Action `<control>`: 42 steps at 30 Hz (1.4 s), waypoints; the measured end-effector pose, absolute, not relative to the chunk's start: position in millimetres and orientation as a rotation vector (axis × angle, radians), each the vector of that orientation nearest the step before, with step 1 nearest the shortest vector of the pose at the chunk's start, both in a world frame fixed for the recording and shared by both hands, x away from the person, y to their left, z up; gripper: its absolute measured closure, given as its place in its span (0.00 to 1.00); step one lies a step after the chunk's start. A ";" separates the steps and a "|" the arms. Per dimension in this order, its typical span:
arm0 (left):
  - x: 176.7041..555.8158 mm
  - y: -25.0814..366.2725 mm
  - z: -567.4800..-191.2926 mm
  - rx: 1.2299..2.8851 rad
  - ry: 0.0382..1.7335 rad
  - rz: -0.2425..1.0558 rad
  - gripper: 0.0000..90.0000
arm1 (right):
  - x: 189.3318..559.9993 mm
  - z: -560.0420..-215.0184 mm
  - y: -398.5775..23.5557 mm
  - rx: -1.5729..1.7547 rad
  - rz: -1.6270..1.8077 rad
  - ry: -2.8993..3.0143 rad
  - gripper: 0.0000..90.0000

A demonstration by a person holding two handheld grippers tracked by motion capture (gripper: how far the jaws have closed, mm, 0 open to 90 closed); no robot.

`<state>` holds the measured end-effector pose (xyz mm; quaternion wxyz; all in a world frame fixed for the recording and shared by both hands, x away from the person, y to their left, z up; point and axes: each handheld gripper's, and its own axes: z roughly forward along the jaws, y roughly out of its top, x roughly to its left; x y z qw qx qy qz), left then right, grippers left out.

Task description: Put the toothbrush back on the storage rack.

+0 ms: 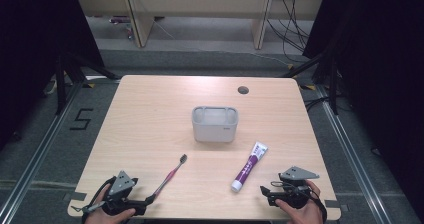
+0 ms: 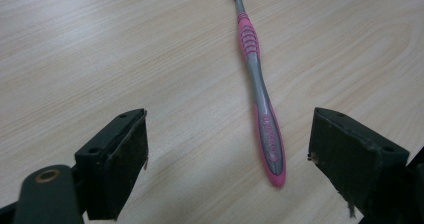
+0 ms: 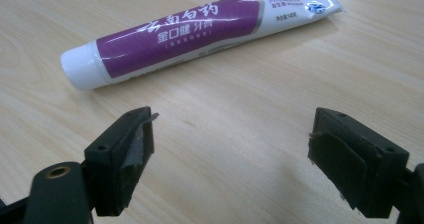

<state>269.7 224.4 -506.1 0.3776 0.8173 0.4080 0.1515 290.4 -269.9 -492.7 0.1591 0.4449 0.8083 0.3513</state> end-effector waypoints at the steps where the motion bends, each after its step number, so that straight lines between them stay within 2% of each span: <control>1: 270.0 224.5 -506.1 2.100 1.044 0.399 0.17 | 291.0 -492.4 -271.3 1.260 1.001 2.325 0.22; 9: 269.7 222.7 -505.1 2.085 1.036 0.382 0.19 | 290.6 -489.7 -275.9 1.287 1.005 2.267 0.26; 42: 285.1 206.3 -499.4 2.103 1.035 0.358 0.20 | 290.6 -489.8 -273.6 1.319 1.052 2.251 0.26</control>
